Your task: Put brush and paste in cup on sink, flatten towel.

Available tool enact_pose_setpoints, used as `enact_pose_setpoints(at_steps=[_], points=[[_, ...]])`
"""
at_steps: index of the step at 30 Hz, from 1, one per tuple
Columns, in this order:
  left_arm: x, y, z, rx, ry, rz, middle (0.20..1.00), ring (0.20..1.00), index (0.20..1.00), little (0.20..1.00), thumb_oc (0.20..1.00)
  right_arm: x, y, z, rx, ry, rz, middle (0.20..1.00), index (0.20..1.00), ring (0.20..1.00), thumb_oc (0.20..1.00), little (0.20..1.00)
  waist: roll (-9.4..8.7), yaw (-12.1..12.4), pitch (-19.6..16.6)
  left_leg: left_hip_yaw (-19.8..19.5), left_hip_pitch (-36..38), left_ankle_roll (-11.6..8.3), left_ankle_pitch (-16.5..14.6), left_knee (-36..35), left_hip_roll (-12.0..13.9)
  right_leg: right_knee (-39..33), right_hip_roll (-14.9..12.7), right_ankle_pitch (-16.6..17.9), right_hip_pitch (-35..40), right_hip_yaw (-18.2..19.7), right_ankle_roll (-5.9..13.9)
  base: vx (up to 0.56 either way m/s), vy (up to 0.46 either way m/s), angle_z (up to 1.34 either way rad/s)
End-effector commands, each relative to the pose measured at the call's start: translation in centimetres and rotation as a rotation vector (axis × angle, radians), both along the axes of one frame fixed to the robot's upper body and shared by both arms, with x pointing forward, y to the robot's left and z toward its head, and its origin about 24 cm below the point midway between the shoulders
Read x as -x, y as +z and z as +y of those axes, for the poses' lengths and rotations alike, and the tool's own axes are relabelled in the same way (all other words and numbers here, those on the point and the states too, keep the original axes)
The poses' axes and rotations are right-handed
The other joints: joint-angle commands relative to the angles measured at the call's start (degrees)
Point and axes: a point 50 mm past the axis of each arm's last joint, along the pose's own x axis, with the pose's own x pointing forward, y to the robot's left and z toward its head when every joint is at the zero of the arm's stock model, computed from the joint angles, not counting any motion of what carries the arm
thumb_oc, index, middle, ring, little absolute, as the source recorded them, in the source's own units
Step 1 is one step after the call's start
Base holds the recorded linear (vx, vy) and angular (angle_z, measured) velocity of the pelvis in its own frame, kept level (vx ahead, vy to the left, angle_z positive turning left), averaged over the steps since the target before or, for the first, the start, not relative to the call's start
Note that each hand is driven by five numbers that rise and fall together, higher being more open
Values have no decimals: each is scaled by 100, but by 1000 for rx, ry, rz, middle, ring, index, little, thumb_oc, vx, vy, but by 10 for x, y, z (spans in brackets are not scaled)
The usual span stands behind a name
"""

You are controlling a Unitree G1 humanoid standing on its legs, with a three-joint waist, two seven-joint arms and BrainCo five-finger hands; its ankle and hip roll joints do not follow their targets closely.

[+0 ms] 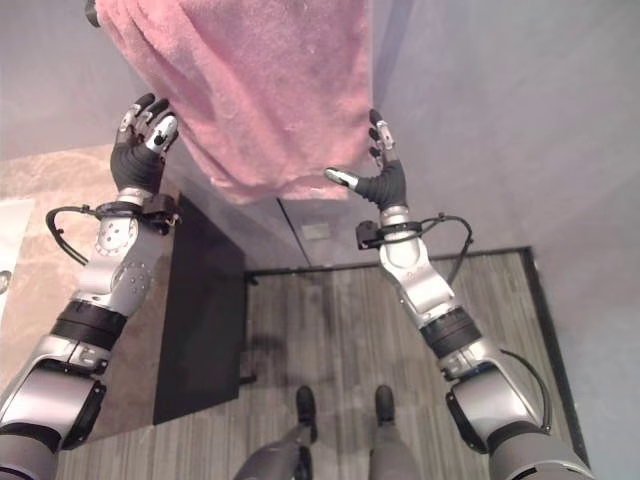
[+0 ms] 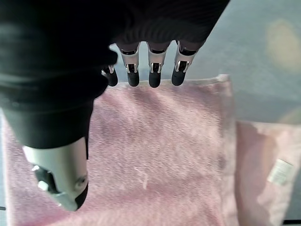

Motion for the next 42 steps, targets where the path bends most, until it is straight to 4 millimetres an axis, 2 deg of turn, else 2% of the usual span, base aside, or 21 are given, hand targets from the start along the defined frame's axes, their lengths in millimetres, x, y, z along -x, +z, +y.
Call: enact_pose_setpoints(at_steps=[1,11,13,18,25,30,34,35,38,42], points=[[8,30,18,-41,81,-129,837,837,837,837,837,1,21,0,-10,21,-89,1000,1000,1000,1000,1000,-161,97,-391,-24,159,-538,-127,14,426,-10,-828,20,203,-43,570,0,0,0],[11,27,28,-21,121,-131,846,846,846,846,846,2,16,0,-4,29,-78,1000,1000,1000,1000,1000,-172,108,-410,-31,177,-533,-141,14,430,-10,-820,1,224,-59,559,0,0,0],[12,29,30,-28,128,-137,884,884,884,884,884,2,15,0,-4,29,-73,1000,1000,1000,1000,1000,-168,113,-408,-32,175,-533,-145,14,429,-10,-822,2,224,-58,562,0,0,0],[12,27,30,-42,126,-130,878,878,878,878,878,3,12,1,-3,36,-64,1000,1000,1000,1000,1000,-165,114,-418,-28,178,-529,-148,14,424,-10,-822,-2,224,-47,559,0,0,0],[8,34,17,-51,87,-148,831,831,831,831,831,3,12,2,1,38,-64,1000,1000,1000,1000,1000,-141,83,-397,-19,158,-522,-152,14,420,-10,-828,18,176,-23,568,0,0,0],[7,38,10,-54,66,-159,730,730,730,730,730,2,15,3,4,35,-69,1000,1000,1000,1000,1000,-128,70,-390,-17,142,-519,-155,14,424,-10,-821,25,139,9,565,0,0,0],[6,38,6,-58,52,-162,705,705,705,705,705,2,14,3,6,36,-66,1000,1000,1000,1000,1000,-120,65,-391,-8,145,-522,-154,14,426,-10,-820,25,134,18,563,0,0,0],[6,37,5,-59,49,-159,667,667,667,667,667,2,14,4,7,38,-65,1000,1000,1000,1000,1000,-119,67,-388,-4,144,-522,-151,14,430,-10,-817,24,130,23,563,0,0,0],[4,38,2,-67,41,-156,689,689,689,689,689,2,13,5,5,42,-64,1000,1000,1000,1000,1000,-115,59,-383,-9,138,-525,-150,14,433,-10,-813,21,119,38,558,0,0,0],[3,40,0,-61,42,-158,680,680,680,680,680,2,12,7,4,46,-60,1000,1000,1000,1000,1000,-105,44,-369,-6,118,-527,-147,14,431,-10,-807,36,83,57,558,0,0,0]])
